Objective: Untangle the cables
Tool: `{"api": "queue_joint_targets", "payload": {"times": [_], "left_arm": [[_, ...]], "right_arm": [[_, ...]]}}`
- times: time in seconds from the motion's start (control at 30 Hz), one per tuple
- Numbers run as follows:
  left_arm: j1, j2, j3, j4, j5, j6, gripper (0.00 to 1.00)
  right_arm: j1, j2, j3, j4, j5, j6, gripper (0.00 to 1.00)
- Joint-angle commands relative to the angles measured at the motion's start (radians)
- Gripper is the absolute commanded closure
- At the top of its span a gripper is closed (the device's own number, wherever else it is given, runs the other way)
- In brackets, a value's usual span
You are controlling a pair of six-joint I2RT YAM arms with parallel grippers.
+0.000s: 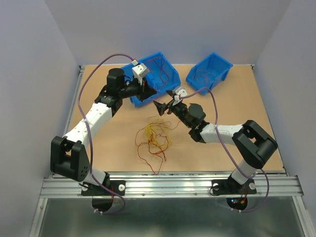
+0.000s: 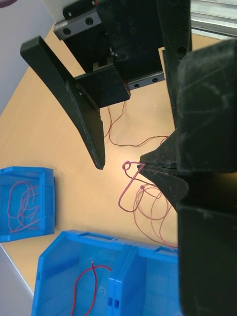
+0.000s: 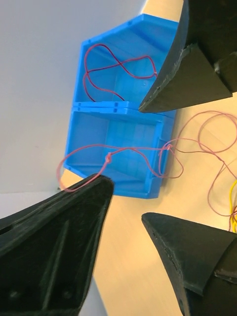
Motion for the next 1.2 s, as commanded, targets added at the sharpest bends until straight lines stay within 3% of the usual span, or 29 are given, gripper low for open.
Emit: {"api": "queue_joint_targets", "payload": {"times": [0.0,0.37,0.57,0.73,1.17], "left_arm": [[-0.008,-0.021,0.039,0.021,-0.016,0.013,1.00],[-0.007,0.084,0.093,-0.021,-0.136,0.022,1.00],[-0.005,0.274,0.209,-0.154,-0.185,0.047,1.00],[-0.005,0.388,0.275,-0.217,-0.239,0.049,1.00],[-0.004,0.394,0.308,-0.292,-0.303,0.076,0.99]], "right_arm": [[-0.038,0.052,-0.014,0.058,-0.028,0.081,0.11],[-0.135,0.212,0.058,0.059,-0.213,0.237,0.06],[-0.209,0.324,0.139,0.061,-0.385,0.410,0.05],[-0.253,0.387,0.198,0.056,-0.439,0.506,0.04],[-0.273,0.568,0.435,-0.154,-0.500,0.547,0.02]]}}
